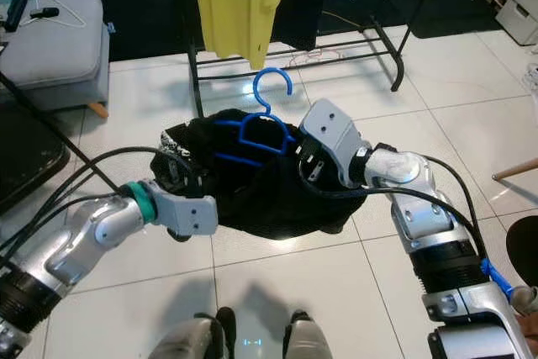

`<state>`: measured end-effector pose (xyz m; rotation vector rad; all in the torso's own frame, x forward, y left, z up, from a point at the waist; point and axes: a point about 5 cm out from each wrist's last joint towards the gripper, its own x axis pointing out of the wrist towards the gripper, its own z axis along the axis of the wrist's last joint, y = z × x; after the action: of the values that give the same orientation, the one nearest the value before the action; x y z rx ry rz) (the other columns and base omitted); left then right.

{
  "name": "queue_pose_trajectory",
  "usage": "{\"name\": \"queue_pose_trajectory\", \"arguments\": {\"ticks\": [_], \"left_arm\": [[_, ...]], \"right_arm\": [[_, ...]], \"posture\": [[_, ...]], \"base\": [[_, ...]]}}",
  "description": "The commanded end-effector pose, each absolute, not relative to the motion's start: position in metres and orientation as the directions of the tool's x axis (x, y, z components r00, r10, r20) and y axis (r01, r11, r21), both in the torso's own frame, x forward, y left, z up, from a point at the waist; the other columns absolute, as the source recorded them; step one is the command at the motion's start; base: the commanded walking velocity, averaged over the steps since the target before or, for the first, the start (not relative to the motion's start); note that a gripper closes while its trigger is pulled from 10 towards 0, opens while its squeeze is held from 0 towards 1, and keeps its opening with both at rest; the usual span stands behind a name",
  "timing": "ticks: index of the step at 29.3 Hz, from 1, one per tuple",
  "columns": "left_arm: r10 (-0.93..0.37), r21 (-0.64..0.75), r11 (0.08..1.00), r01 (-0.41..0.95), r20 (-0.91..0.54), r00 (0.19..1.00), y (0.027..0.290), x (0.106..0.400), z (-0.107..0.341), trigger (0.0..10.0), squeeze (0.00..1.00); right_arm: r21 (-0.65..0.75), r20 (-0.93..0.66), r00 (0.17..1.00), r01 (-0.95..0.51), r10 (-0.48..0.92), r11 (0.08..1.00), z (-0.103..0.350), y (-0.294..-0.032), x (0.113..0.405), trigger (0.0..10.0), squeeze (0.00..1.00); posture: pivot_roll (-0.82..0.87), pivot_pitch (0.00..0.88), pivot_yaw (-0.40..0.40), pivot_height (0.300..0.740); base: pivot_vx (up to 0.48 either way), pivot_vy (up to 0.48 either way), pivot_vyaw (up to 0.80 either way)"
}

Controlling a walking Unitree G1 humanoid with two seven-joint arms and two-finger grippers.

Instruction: Hang hanger

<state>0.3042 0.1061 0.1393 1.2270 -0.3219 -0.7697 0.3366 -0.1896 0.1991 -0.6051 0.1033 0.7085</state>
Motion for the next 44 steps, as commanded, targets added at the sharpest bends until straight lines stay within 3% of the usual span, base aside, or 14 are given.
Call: {"name": "queue_pose_trajectory", "arguments": {"ticks": [1, 8, 12, 13, 14, 15, 16, 17, 25, 29, 33, 34, 35, 44], "left_arm": [[-0.697, 0.908, 0.044, 0.416, -0.27, 0.664, 0.106, 0.293, 0.115, 10.0, 0.0], [-0.694, 0.913, 0.017, 0.408, -0.283, 0.662, 0.105, 0.294, 0.107, 10.0, 0.0], [-0.696, 0.881, 0.169, 0.442, -0.211, 0.687, 0.094, 0.3, 0.116, 10.0, 0.0], [-0.69, 0.841, 0.28, 0.463, -0.159, 0.706, 0.09, 0.304, 0.125, 10.0, 0.0], [-0.69, 0.841, 0.28, 0.463, -0.159, 0.706, 0.09, 0.304, 0.125, 10.0, 0.0], [-0.687, 0.807, 0.353, 0.473, -0.119, 0.716, 0.087, 0.307, 0.131, 10.0, 0.25], [-0.683, 0.778, 0.408, 0.478, -0.087, 0.725, 0.085, 0.31, 0.136, 10.0, 0.83], [-0.678, 0.734, 0.467, 0.493, -0.061, 0.733, 0.082, 0.312, 0.14, 10.0, 1.0], [-0.69, 0.58, 0.585, 0.567, -0.013, 0.724, 0.08, 0.315, 0.151, 10.0, 1.0], [-0.69, 0.446, 0.654, 0.611, 0.023, 0.723, 0.1, 0.314, 0.166, 10.0, 1.0], [-0.69, 0.446, 0.654, 0.611, 0.023, 0.723, 0.1, 0.314, 0.166, 10.0, 1.0], [-0.71, 0.388, 0.651, 0.652, 0.009, 0.704, 0.113, 0.309, 0.173, 10.0, 1.0], [-0.733, 0.334, 0.645, 0.688, 0.013, 0.68, 0.125, 0.305, 0.183, 10.0, 0.0], [-0.831, 0.151, 0.557, 0.817, 0.092, 0.549, 0.167, 0.29, 0.233, 10.0, 0.0]], "right_arm": [[-0.548, -0.147, 0.839, -0.511, 0.525, 0.663, 0.225, -0.199, 0.344, 10.0, 0.0], [-0.58, -0.017, 0.895, -0.372, 0.446, 0.725, 0.246, -0.206, 0.35, 10.0, 0.0], [-0.608, 0.041, 0.864, -0.377, 0.502, 0.699, 0.256, -0.2, 0.345, 10.0, 0.0], [-0.621, 0.034, 0.821, -0.43, 0.57, 0.656, 0.256, -0.193, 0.338, 10.0, 0.0], [-0.621, 0.034, 0.821, -0.43, 0.57, 0.656, 0.256, -0.193, 0.338, 10.0, 0.0], [-0.624, 0.027, 0.78, -0.475, 0.625, 0.62, 0.256, -0.187, 0.331, 10.0, 0.0], [-0.62, 0.022, 0.746, -0.512, 0.665, 0.594, 0.256, -0.181, 0.326, 10.0, 0.0], [-0.604, 0.029, 0.7, -0.557, 0.713, 0.571, 0.258, -0.175, 0.32, 10.0, 0.0], [-0.59, 0.059, 0.619, -0.612, 0.783, 0.527, 0.27, -0.166, 0.307, 10.0, 0.0], [-0.597, 0.024, 0.646, -0.603, 0.763, 0.53, 0.263, -0.178, 0.309, 10.0, 0.0], [-0.597, 0.024, 0.646, -0.603, 0.763, 0.53, 0.263, -0.178, 0.309, 10.0, 0.0], [-0.595, 0.017, 0.666, -0.593, 0.746, 0.543, 0.259, -0.183, 0.31, 10.0, 0.0], [-0.596, 0.006, 0.687, -0.581, 0.727, 0.555, 0.256, -0.189, 0.312, 10.0, 0.0], [-0.605, -0.086, 0.735, -0.574, 0.672, 0.551, 0.235, -0.206, 0.311, 10.0, 0.0]], "posture": [[-0.13, 0.122, 0.101, 0.74], [-0.13, 0.117, 0.099, 0.74], [-0.13, 0.111, 0.1, 0.74], [-0.14, 0.108, 0.1, 0.74], [-0.14, 0.108, 0.1, 0.74], [-0.14, 0.108, 0.1, 0.74], [-0.14, 0.107, 0.1, 0.74], [-0.14, 0.105, 0.101, 0.74], [-0.14, 0.106, 0.105, 0.74], [-0.14, 0.109, 0.105, 0.74], [-0.14, 0.109, 0.105, 0.74], [-0.13, 0.115, 0.106, 0.74], [-0.13, 0.117, 0.106, 0.74], [-0.12, 0.12, 0.107, 0.74]], "base": [[0.0, 0.0, 0.0], [0.0, 0.0, 0.0], [0.0, 0.0, 0.0], [0.0, 0.0, 0.0], [0.0, 0.0, 0.0], [0.0, 0.0, 0.0], [0.0, 0.0, 0.0], [0.0, 0.0, 0.0], [0.0, 0.0, 0.0], [0.0, 0.0, 0.0], [0.0, 0.0, 0.0], [0.0, 0.0, 0.0], [0.0, 0.0, 0.0], [0.0, 0.0, 0.0]]}}
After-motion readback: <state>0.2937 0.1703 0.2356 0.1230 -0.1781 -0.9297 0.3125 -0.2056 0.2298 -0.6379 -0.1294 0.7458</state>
